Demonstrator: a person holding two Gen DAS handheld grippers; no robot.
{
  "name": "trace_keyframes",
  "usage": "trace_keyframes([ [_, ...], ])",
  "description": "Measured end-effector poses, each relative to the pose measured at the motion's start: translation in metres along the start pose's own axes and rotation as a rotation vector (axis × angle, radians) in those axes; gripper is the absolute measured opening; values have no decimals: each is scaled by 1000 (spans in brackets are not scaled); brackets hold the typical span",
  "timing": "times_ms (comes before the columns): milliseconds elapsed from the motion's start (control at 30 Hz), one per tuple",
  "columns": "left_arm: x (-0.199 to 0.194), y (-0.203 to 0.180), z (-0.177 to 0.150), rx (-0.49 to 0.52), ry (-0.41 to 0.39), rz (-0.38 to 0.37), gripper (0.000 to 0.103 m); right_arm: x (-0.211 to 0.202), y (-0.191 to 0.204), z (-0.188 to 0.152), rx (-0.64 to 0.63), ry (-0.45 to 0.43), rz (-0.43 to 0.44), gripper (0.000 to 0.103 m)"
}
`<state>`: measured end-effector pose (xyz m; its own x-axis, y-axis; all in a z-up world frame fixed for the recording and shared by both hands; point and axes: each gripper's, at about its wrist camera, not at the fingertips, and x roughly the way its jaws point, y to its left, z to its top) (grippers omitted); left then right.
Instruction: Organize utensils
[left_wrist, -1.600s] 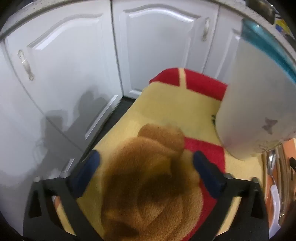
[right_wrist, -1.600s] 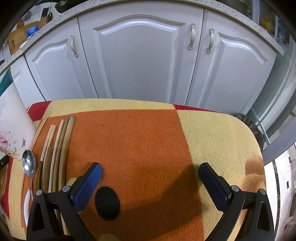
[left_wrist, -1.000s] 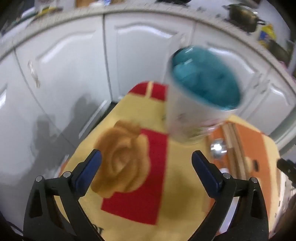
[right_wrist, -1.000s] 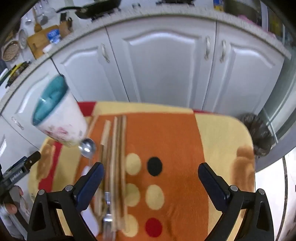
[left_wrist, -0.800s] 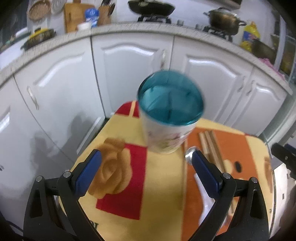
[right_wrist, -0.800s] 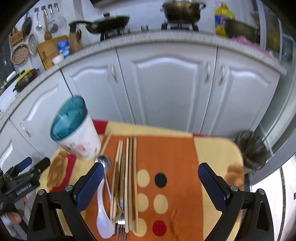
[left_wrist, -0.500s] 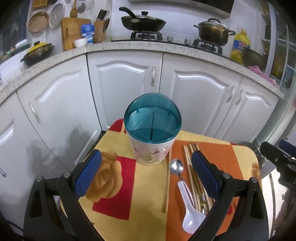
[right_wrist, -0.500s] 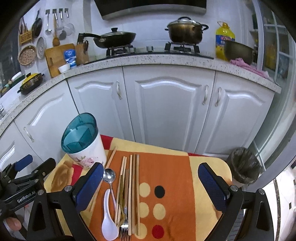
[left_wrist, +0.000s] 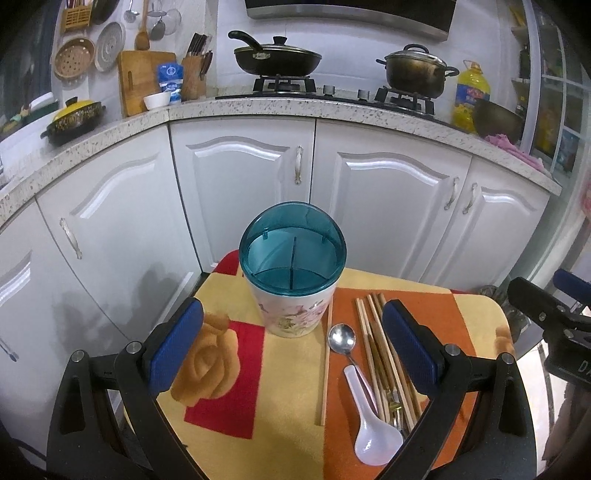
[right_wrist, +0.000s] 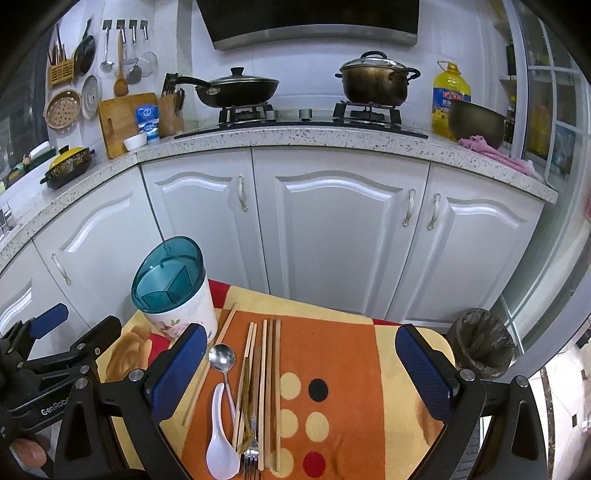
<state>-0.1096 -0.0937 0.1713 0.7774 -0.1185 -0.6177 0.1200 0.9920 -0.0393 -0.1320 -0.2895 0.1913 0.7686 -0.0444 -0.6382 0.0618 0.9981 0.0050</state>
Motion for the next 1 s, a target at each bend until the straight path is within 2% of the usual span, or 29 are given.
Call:
trace_keyframes([
  [1000, -2, 1, -1, -24, -1, -13, 98, 7, 0, -4, -6, 30, -3, 102],
])
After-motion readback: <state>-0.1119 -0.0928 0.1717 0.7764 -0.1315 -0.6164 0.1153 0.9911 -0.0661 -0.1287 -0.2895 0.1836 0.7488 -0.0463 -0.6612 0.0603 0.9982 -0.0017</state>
